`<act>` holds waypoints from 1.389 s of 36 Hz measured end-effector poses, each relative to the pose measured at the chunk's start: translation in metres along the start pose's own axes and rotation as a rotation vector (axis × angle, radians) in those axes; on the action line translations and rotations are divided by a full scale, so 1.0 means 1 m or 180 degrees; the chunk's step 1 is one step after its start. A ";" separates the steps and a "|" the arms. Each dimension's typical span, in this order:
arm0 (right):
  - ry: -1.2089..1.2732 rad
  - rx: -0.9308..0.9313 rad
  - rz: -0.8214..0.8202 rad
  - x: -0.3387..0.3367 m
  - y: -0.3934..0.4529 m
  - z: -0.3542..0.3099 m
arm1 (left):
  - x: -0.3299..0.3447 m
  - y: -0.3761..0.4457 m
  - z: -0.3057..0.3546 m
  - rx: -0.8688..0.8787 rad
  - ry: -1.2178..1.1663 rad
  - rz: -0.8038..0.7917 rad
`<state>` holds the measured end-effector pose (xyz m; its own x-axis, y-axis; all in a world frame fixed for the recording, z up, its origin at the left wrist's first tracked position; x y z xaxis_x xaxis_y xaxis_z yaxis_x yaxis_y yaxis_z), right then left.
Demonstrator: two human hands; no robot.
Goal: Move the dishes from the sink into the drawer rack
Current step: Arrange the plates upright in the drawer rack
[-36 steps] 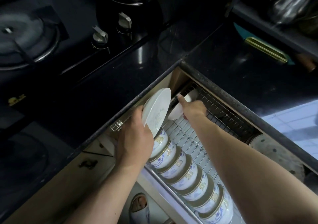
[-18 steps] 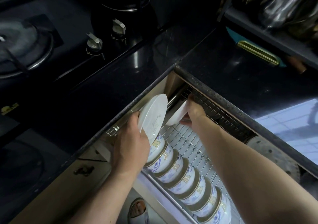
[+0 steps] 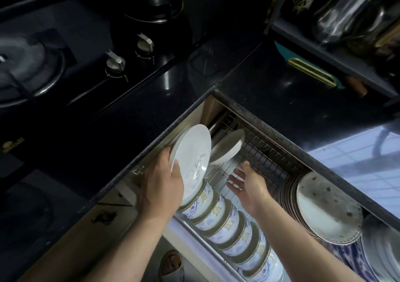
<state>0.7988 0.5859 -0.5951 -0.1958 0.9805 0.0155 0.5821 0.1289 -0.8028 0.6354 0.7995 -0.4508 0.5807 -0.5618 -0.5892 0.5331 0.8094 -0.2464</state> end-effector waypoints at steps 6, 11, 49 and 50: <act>-0.0398 -0.0207 -0.0199 0.029 0.002 -0.021 | 0.003 -0.001 -0.002 -0.0034 0.0081 -0.0029; -0.1763 -0.0851 0.0205 0.062 0.005 -0.054 | -0.001 -0.002 -0.002 -0.0128 0.0108 0.0201; -0.1638 -0.0784 -0.0133 0.059 0.057 -0.065 | 0.003 0.001 -0.001 -0.0051 0.0248 0.0055; -0.1723 -0.0817 -0.0098 0.060 0.057 -0.067 | 0.003 0.001 -0.002 -0.0054 0.0249 0.0056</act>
<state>0.8730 0.6619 -0.5999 -0.5506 0.7695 -0.3235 0.7286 0.2539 -0.6361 0.6367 0.7993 -0.4543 0.5398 -0.5331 -0.6515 0.5124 0.8221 -0.2481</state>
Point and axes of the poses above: each hand's wrist, its own y-axis towards the middle knuckle, its own x-axis out of the palm, z = x × y, the point moved 9 cm from there along y, towards the middle knuckle, and after that the axes turned 2 degrees about -y, right-handed, at the moved point
